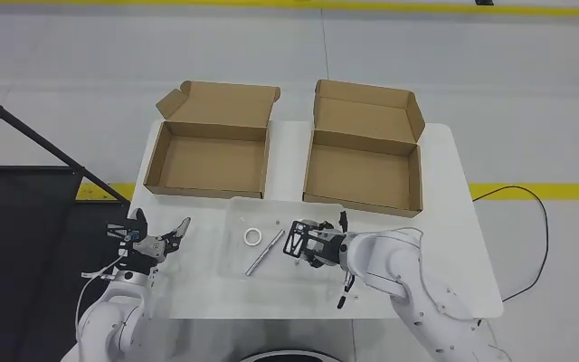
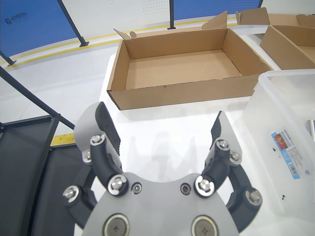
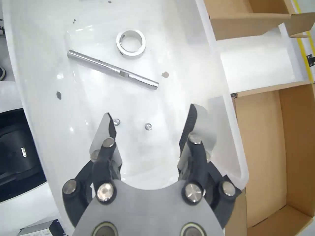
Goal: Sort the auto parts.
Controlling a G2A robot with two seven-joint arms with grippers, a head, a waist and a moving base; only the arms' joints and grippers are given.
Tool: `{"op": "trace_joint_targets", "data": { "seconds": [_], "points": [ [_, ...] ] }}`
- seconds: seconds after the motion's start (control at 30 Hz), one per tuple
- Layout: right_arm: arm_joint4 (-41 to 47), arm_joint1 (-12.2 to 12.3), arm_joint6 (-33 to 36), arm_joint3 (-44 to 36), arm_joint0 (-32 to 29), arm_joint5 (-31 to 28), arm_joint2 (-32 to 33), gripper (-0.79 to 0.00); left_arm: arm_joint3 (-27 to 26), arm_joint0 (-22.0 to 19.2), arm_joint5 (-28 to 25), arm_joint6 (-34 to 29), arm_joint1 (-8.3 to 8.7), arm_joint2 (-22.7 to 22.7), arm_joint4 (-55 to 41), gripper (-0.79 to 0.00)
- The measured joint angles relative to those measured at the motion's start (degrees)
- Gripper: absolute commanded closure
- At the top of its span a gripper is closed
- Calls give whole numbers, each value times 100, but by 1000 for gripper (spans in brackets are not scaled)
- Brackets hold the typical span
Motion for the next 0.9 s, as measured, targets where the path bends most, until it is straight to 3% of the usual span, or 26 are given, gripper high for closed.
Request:
{"op": "trace_joint_targets", "data": {
  "seconds": [0.17,0.4,0.5,0.57,0.6,0.63,0.9],
  "points": [
    [-103,-54,306,328,133,286,-197,-289,0,0,0,0,0,0,0,-785],
    [-98,-143,472,678,336,590,-417,-292,0,0,0,0,0,0,0,-785],
    [-83,-172,472,788,402,625,-484,-228,0,0,0,0,0,0,0,-785],
    [-71,-190,496,851,445,625,-529,-142,0,0,0,0,0,0,0,-785],
    [-64,-197,507,877,462,621,-546,-40,0,0,0,0,0,0,0,-785],
    [-56,-205,516,910,484,618,-565,0,0,0,0,0,0,0,0,-785],
    [222,-197,156,814,543,417,-372,0,0,0,0,0,0,0,0,-785]
  ]
}}
